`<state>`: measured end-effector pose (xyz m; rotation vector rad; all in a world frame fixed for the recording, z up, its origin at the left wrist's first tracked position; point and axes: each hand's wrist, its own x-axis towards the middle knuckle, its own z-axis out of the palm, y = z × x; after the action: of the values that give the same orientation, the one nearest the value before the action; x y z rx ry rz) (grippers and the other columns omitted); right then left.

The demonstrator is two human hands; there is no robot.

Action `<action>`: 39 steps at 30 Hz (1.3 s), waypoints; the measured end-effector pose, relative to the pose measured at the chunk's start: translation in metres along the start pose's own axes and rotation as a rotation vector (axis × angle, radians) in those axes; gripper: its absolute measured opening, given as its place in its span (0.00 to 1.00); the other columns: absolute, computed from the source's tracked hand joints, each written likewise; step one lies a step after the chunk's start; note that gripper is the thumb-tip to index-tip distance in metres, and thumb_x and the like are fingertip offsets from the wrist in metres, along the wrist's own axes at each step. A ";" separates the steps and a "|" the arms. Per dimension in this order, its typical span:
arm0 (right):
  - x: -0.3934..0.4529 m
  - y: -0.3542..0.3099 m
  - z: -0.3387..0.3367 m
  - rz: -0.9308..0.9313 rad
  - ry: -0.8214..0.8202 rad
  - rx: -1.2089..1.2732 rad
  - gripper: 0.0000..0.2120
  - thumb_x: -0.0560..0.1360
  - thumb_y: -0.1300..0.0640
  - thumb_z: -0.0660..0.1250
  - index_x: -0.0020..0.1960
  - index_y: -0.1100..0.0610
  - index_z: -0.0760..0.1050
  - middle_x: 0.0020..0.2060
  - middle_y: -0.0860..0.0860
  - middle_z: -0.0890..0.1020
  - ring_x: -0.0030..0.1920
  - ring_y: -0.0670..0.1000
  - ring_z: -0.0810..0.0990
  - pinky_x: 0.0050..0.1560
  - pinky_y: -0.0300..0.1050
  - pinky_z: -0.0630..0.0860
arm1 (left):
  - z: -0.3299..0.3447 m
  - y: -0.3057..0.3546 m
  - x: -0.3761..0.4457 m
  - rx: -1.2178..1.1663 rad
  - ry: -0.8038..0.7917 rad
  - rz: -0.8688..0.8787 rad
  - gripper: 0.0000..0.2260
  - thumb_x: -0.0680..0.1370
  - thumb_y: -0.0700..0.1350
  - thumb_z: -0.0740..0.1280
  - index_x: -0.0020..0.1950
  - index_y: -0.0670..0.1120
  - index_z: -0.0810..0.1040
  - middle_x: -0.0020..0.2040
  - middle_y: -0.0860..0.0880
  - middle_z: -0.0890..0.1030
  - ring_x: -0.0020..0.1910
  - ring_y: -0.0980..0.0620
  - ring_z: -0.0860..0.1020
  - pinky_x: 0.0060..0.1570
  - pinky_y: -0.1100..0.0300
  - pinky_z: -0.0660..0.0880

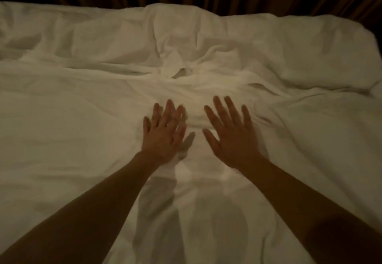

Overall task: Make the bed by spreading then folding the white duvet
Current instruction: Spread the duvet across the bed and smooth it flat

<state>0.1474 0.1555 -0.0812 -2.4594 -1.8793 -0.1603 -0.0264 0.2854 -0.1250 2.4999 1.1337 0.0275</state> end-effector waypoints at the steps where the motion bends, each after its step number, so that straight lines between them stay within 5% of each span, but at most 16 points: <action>1: 0.004 0.002 0.009 0.020 -0.016 0.009 0.29 0.83 0.39 0.47 0.82 0.48 0.54 0.82 0.51 0.53 0.81 0.55 0.49 0.79 0.62 0.47 | 0.005 0.015 0.008 -0.005 -0.006 0.015 0.27 0.82 0.65 0.42 0.81 0.63 0.38 0.81 0.56 0.34 0.80 0.47 0.33 0.75 0.37 0.38; 7: -0.054 0.162 0.050 0.121 -0.149 -0.031 0.31 0.83 0.37 0.48 0.82 0.49 0.56 0.82 0.51 0.54 0.78 0.54 0.62 0.75 0.53 0.64 | 0.052 0.056 0.026 0.109 0.004 -0.088 0.28 0.82 0.64 0.41 0.80 0.62 0.35 0.81 0.53 0.31 0.78 0.44 0.29 0.72 0.30 0.35; 10: -0.053 0.211 0.051 0.056 -0.161 -0.067 0.31 0.83 0.38 0.51 0.80 0.54 0.60 0.80 0.56 0.59 0.79 0.58 0.60 0.77 0.56 0.59 | 0.066 0.051 0.026 0.169 0.040 -0.101 0.28 0.82 0.65 0.42 0.80 0.62 0.35 0.81 0.52 0.33 0.79 0.43 0.31 0.73 0.30 0.37; 13: -0.061 0.284 0.042 0.348 -0.235 -0.211 0.36 0.80 0.33 0.42 0.81 0.53 0.59 0.79 0.58 0.60 0.79 0.60 0.60 0.77 0.59 0.56 | 0.071 0.043 0.025 0.195 0.037 -0.100 0.28 0.81 0.65 0.41 0.79 0.63 0.34 0.82 0.53 0.34 0.79 0.45 0.31 0.73 0.31 0.37; 17: -0.118 0.374 0.002 0.662 -0.397 -0.253 0.47 0.71 0.26 0.24 0.83 0.48 0.44 0.82 0.51 0.47 0.81 0.55 0.46 0.79 0.59 0.44 | 0.076 0.042 0.023 0.245 0.032 -0.111 0.29 0.81 0.65 0.40 0.80 0.61 0.36 0.83 0.51 0.39 0.80 0.43 0.35 0.73 0.30 0.40; 21: -0.098 0.323 -0.013 0.600 -0.201 -0.096 0.40 0.76 0.31 0.30 0.83 0.48 0.48 0.82 0.53 0.49 0.81 0.56 0.48 0.78 0.62 0.43 | 0.071 0.063 0.021 0.132 0.011 -0.183 0.34 0.78 0.67 0.37 0.82 0.55 0.41 0.83 0.50 0.40 0.80 0.41 0.37 0.74 0.31 0.40; 24: -0.079 0.239 -0.024 0.304 -0.080 -0.027 0.31 0.83 0.38 0.40 0.82 0.51 0.56 0.81 0.55 0.56 0.80 0.58 0.55 0.77 0.64 0.51 | 0.065 0.109 0.008 -0.055 0.011 -0.152 0.37 0.76 0.67 0.38 0.83 0.52 0.44 0.83 0.51 0.41 0.81 0.44 0.39 0.76 0.34 0.42; 26: -0.087 0.185 -0.020 0.083 -0.078 0.007 0.30 0.84 0.39 0.42 0.81 0.49 0.57 0.81 0.53 0.57 0.81 0.56 0.54 0.77 0.63 0.54 | 0.067 0.138 -0.011 -0.103 -0.003 -0.065 0.34 0.77 0.67 0.39 0.83 0.56 0.43 0.83 0.53 0.40 0.81 0.45 0.39 0.76 0.36 0.43; 29: -0.120 0.143 -0.017 0.048 -0.187 0.080 0.29 0.83 0.38 0.42 0.82 0.46 0.54 0.82 0.49 0.53 0.81 0.53 0.49 0.78 0.60 0.49 | 0.077 0.167 -0.037 -0.060 -0.074 0.023 0.31 0.78 0.66 0.36 0.81 0.62 0.40 0.81 0.56 0.34 0.80 0.46 0.33 0.75 0.35 0.39; 34: -0.183 0.213 -0.018 0.321 -0.311 0.024 0.36 0.77 0.31 0.29 0.82 0.43 0.44 0.82 0.47 0.47 0.81 0.52 0.44 0.78 0.53 0.40 | 0.092 0.177 -0.058 0.067 -0.109 0.005 0.33 0.76 0.68 0.33 0.81 0.63 0.41 0.82 0.55 0.36 0.80 0.43 0.34 0.75 0.34 0.41; 39: -0.209 0.304 -0.022 0.391 -0.349 -0.086 0.33 0.78 0.32 0.33 0.81 0.41 0.40 0.81 0.43 0.42 0.81 0.52 0.40 0.78 0.61 0.38 | 0.094 0.189 -0.047 0.081 -0.088 -0.069 0.34 0.75 0.69 0.34 0.81 0.62 0.42 0.82 0.56 0.38 0.80 0.45 0.35 0.75 0.33 0.42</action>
<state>0.3851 -0.1274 -0.0731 -3.0146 -1.4631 0.2195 0.0947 0.1061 -0.1367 2.5033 1.2061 -0.1493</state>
